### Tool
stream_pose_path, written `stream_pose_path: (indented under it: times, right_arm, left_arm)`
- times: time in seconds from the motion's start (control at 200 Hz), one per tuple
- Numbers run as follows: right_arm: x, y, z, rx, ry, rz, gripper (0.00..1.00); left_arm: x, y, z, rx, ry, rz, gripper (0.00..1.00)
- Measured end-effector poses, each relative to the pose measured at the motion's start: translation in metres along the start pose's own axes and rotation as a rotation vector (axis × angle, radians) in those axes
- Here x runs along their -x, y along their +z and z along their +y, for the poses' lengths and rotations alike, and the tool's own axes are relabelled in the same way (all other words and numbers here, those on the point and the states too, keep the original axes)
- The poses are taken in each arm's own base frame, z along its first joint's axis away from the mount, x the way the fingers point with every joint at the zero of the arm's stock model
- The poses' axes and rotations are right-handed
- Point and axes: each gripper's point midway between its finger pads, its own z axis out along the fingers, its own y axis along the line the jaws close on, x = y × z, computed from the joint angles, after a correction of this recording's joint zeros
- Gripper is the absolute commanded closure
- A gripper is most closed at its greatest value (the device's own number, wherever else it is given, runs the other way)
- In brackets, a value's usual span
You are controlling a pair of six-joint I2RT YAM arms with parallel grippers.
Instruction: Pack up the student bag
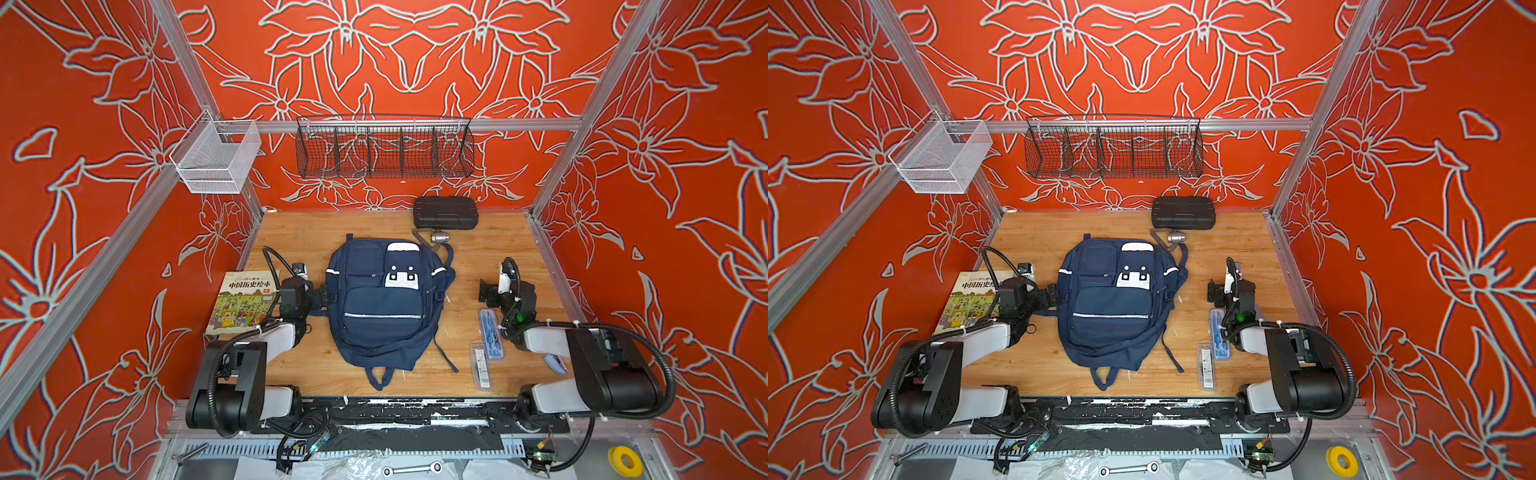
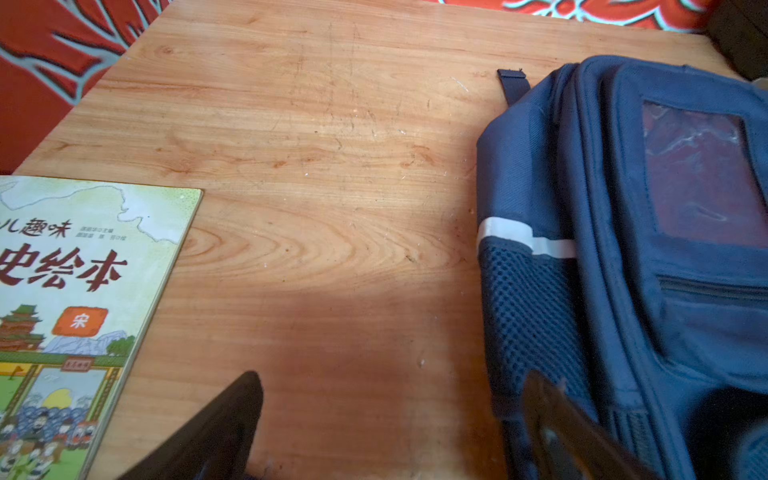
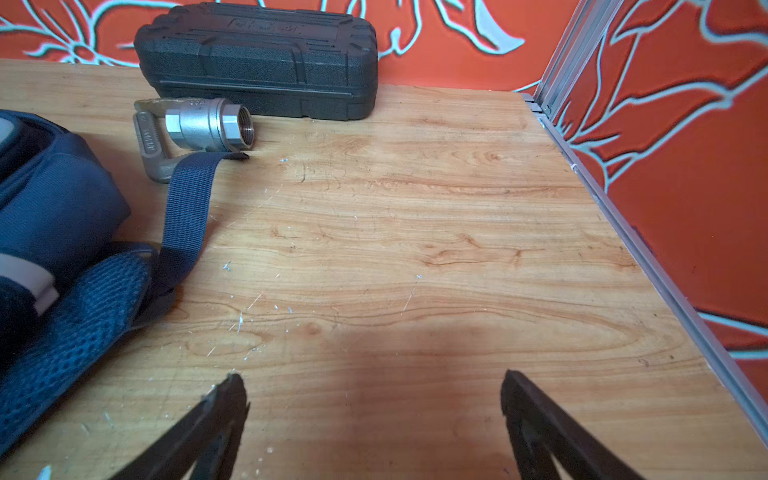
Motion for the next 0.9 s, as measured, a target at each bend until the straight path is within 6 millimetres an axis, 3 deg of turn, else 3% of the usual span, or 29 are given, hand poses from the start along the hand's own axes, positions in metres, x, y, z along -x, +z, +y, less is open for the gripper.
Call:
stream_pose_path:
  times: [0.806,0.896]
  right_arm:
    - [0.0,0.0,0.0,0.0,0.0,0.0,0.02]
    - [0.0003,-0.0002,0.0014,0.008,-0.006,0.0,0.06]
  left_arm:
    - [0.0,0.0001,0.0,0.0,0.0,0.0,0.03]
    - [-0.0005,0.0001,0.0013,0.008,-0.001,0.008,0.03]
